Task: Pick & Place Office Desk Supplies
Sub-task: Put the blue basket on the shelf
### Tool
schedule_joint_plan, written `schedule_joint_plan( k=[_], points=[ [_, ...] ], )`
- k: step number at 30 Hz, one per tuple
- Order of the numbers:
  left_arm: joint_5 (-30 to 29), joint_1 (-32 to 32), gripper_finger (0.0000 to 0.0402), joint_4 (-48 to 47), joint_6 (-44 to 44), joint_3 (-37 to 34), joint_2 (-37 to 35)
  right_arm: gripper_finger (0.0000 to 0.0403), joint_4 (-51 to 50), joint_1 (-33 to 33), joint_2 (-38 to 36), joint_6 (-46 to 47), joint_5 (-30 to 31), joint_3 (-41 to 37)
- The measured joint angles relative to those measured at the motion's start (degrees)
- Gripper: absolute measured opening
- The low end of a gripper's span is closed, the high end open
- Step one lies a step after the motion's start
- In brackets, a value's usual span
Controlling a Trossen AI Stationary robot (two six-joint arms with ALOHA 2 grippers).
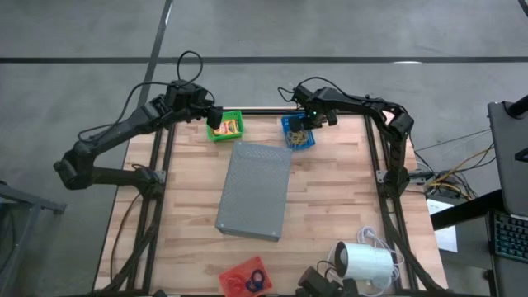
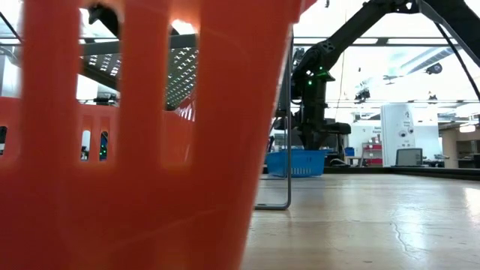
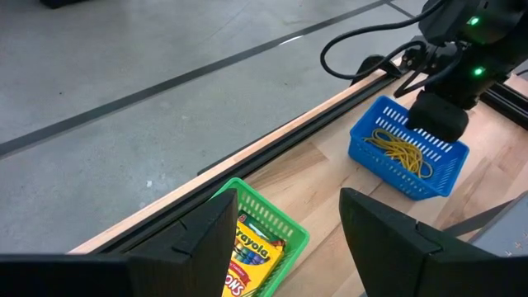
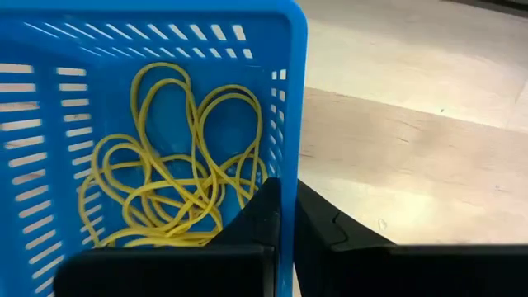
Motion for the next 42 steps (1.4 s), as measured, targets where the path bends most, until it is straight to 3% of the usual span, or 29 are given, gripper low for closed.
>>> schedule_joint_plan(
  k=[7,15,22,25,33,42],
  points=[
    [0.0,0.0,0.0221,0.0,0.0,0.0,0.0,0.0009,-1.8,0.1,-3.8,-3.4,0.0,0.0],
    [0.0,0.0,0.0221,0.0,0.0,0.0,0.0,0.0009,-3.1,-0.3,-15.0,-11.7,-0.1,-0.1],
    [0.0,0.0,0.0221,0.0,0.0,0.0,0.0,0.0009,-3.2,-0.1,-25.6,-27.2,-10.9,1.2],
    [0.0,0.0,0.0221,0.0,0.0,0.0,0.0,0.0009,-5.5,1.0,-27.3,-30.4,-12.3,4.7],
    [0.0,0.0,0.0221,0.0,-0.2,0.0,0.0,0.0009,-15.7,8.5,-22.6,-39.4,-10.4,18.6],
    [0.0,0.0,0.0221,0.0,-0.2,0.0,0.0,0.0009,-31.7,11.5,-6.9,-43.5,-10.8,38.6]
  ],
)
